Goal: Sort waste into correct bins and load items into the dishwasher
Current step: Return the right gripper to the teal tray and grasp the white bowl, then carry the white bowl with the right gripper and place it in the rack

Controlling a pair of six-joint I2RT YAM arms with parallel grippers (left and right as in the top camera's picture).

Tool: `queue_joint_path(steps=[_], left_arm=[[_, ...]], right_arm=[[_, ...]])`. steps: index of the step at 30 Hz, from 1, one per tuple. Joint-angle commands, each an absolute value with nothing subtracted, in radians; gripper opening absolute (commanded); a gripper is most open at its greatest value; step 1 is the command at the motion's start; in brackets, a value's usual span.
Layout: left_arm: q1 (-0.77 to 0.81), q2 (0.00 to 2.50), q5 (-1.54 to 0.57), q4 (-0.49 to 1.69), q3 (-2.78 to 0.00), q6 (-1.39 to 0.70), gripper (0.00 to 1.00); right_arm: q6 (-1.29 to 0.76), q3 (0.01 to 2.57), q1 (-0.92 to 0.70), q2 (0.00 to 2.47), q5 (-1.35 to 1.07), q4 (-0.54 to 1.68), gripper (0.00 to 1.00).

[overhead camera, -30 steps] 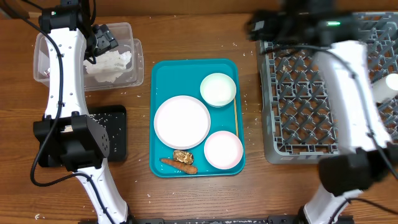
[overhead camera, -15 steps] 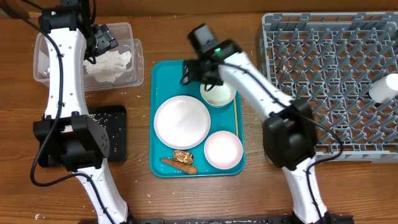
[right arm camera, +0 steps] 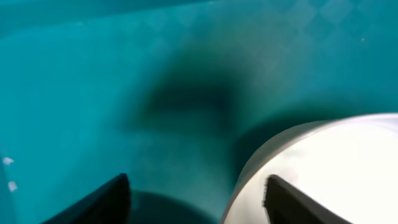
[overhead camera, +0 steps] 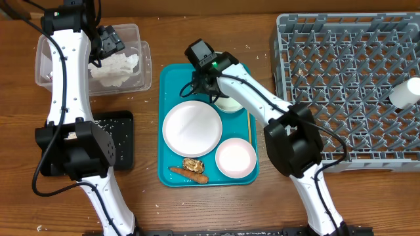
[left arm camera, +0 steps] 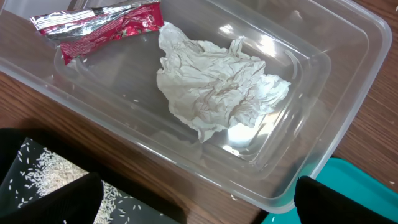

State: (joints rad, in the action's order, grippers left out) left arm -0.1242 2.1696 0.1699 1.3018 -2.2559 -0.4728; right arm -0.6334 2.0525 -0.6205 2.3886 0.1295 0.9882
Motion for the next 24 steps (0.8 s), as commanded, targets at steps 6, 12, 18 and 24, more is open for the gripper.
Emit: queue_joint_path(steps=[6, 12, 18, 24], left_arm=[[-0.117, 2.184, 0.187, 1.301, -2.252, -0.487, 1.00], [-0.117, 2.184, 0.187, 1.301, -2.252, -0.487, 1.00], [-0.117, 2.184, 0.187, 1.301, -2.252, -0.487, 1.00], [-0.117, 2.184, 0.187, 1.301, -2.252, -0.487, 1.00]], right_arm=[[-0.652, 2.049, -0.616, 2.400, 0.160, 0.988, 0.39], [-0.651, 2.091, -0.616, 2.395, 0.157, 1.038, 0.20], [-0.632, 2.246, -0.609, 2.386, 0.156, 1.157, 0.05], [-0.590, 2.514, -0.579, 2.376, 0.157, 1.330, 0.04]])
